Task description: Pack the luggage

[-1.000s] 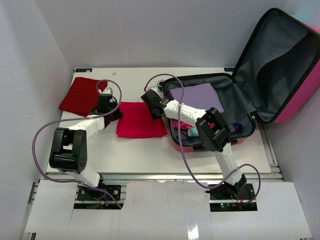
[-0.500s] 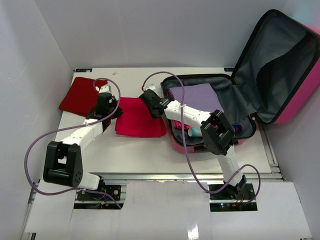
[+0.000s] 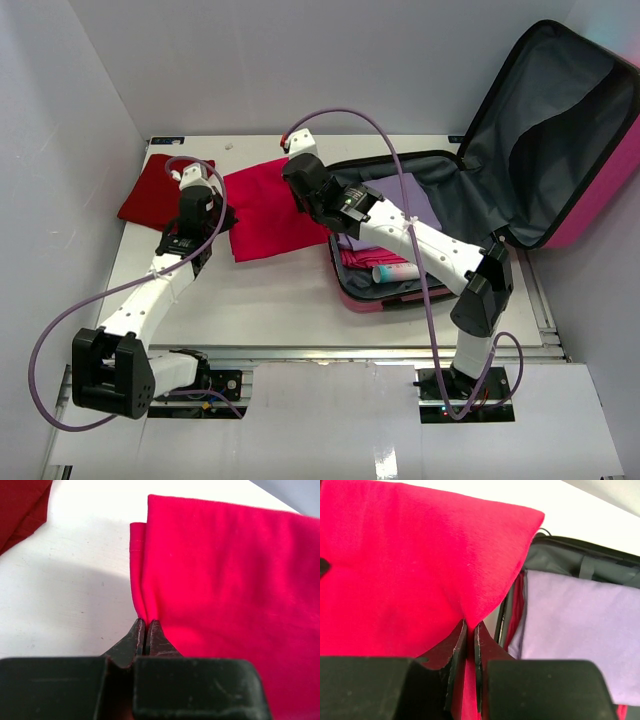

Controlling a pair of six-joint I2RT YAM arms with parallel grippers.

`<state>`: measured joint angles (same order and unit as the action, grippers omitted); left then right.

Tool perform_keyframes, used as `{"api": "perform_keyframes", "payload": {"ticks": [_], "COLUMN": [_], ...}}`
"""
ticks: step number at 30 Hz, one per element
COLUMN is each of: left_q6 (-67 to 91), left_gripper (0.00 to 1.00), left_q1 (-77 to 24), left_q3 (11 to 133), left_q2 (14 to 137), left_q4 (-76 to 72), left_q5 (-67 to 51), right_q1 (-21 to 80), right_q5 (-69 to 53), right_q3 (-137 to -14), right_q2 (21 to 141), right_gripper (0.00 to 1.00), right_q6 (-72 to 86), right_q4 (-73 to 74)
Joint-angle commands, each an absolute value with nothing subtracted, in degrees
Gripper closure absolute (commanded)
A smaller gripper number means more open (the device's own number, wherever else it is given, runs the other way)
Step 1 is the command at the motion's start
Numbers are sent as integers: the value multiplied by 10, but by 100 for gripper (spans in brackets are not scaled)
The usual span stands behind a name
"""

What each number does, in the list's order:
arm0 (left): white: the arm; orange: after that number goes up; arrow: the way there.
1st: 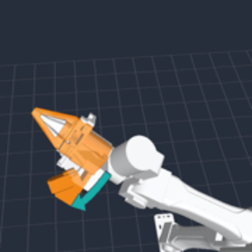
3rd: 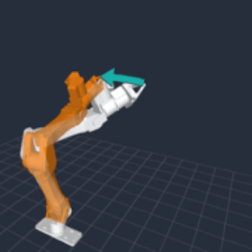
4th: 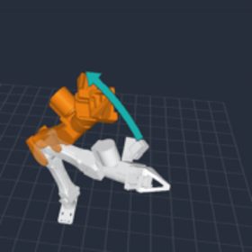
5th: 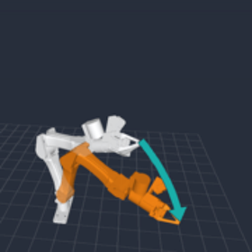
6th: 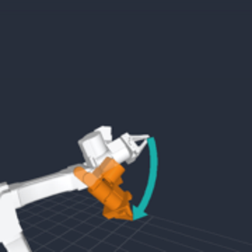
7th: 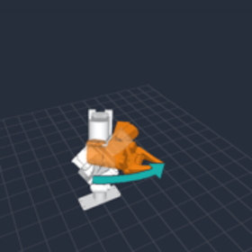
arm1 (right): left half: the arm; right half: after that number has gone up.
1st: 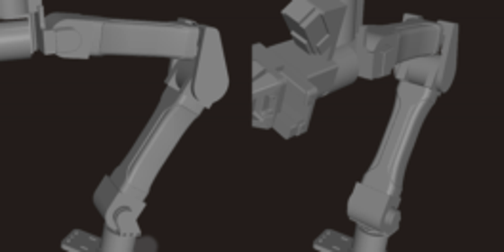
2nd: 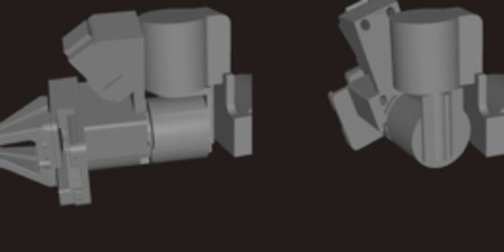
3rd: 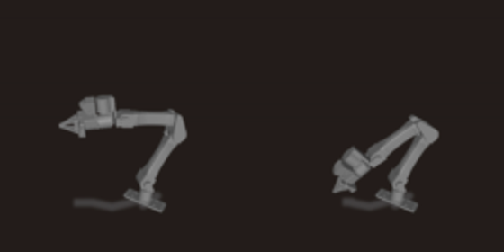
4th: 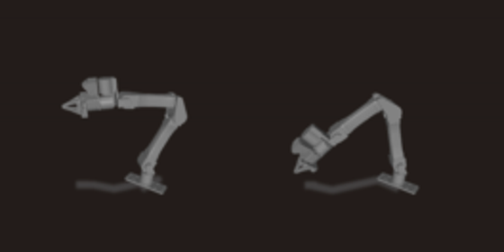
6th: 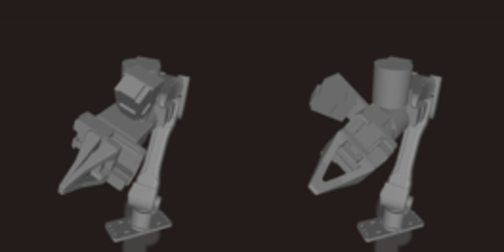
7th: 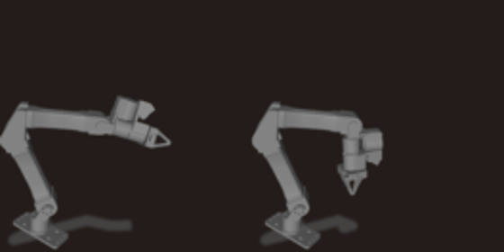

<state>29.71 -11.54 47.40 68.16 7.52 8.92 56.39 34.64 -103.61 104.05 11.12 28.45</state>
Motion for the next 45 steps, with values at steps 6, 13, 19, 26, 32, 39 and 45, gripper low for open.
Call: {"api": "perform_keyframes", "payload": {"ticks": [6, 13, 19, 26, 32, 39, 45], "left_q6": [319, 340, 356, 366, 381, 379, 367], "left_gripper": [100, 100, 100, 100, 100, 100, 100], "left_q1": [-185, -300, -376, -440, -456, -458, -458], "left_q3": [538, 616, 679, 730, 762, 775, 774], "left_q2": [676, 751, 826, 910, 985, 1044, 1082], "left_q4": [75, 66, 51, 20, -18, -31, -47], "left_q5": [77, 118, 142, 174, 169, 202, 234], "right_q1": [546, 492, 417, 323, 252, 190, 164], "right_q5": [460, 494, 475, 420, 370, 306, 288], "right_q3": [-1022, -953, -865, -808, -777, -746, -760], "right_q2": [993, 915, 830, 763, 769, 858, 955], "right_gripper": [92, 92, 92, 92, 92, 92, 88], "right_q6": [59, 45, 50, 44, 37, 36, 39], "right_q4": [277, 275, 275, 267, 227, 167, 150]}}
